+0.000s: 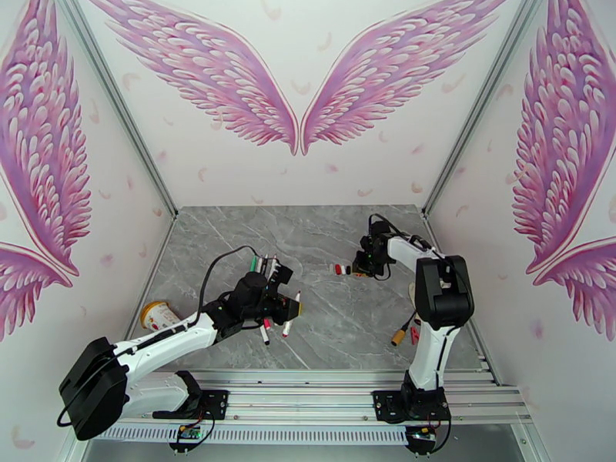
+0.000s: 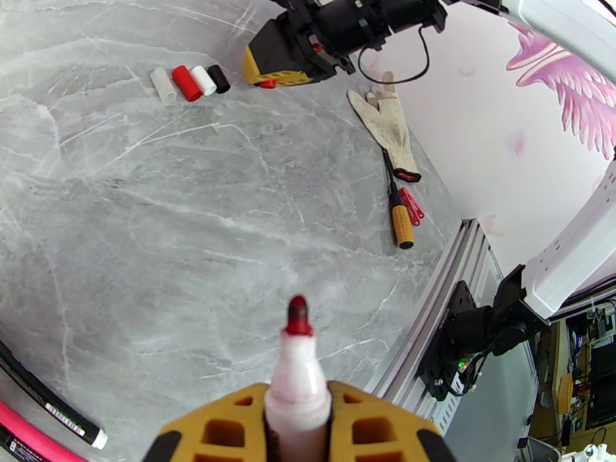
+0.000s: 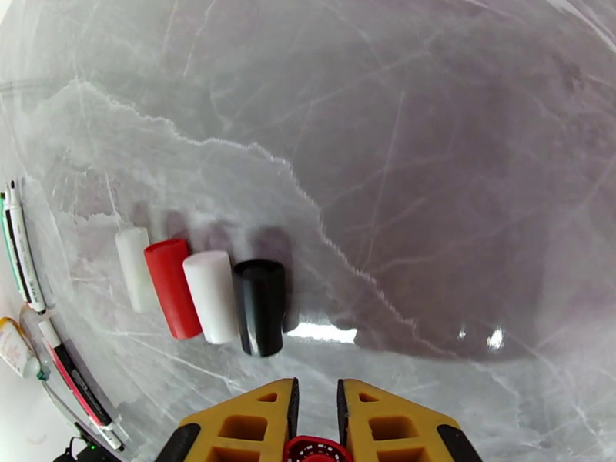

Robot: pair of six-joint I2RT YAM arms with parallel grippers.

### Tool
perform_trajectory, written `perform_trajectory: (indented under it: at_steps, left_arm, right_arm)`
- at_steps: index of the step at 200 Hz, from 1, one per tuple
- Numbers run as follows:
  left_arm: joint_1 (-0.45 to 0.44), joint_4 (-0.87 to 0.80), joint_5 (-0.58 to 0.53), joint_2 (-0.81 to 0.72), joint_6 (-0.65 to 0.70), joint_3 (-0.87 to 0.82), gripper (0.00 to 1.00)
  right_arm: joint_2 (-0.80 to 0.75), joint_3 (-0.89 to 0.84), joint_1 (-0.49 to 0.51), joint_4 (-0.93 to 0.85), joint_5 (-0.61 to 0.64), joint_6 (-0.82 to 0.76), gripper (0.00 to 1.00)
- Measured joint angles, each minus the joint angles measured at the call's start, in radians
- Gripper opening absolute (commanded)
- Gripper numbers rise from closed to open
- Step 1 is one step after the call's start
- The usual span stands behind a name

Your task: Open the pen caps

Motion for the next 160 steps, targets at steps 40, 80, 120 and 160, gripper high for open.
perform_trajectory:
  at_steps: [40,80,120,160]
  left_arm:
    - [0.000,0.000,0.002,0.003,-0.001,0.000,0.01]
    - [0.000,-0.001,0.002,0.003,-0.001,0.005,0.02]
    - [0.000,-0.001,0.002,0.003,-0.001,0.010,0.01]
    - [0.000,-0.002,0.001,0.003,-0.002,0.011,0.02]
  right_arm:
    - [0.052,0.052,0.000,-0.004,0.000,0.000,0.21]
    - [0.083,0.088,0.000,-0.010,-0.008,-0.005,0.26]
    - [0.090,0.089,0.000,-0.016,-0.017,-0.007,0.31]
    - [0.090,0.089,0.000,-0.016,-0.023,-0.007,0.31]
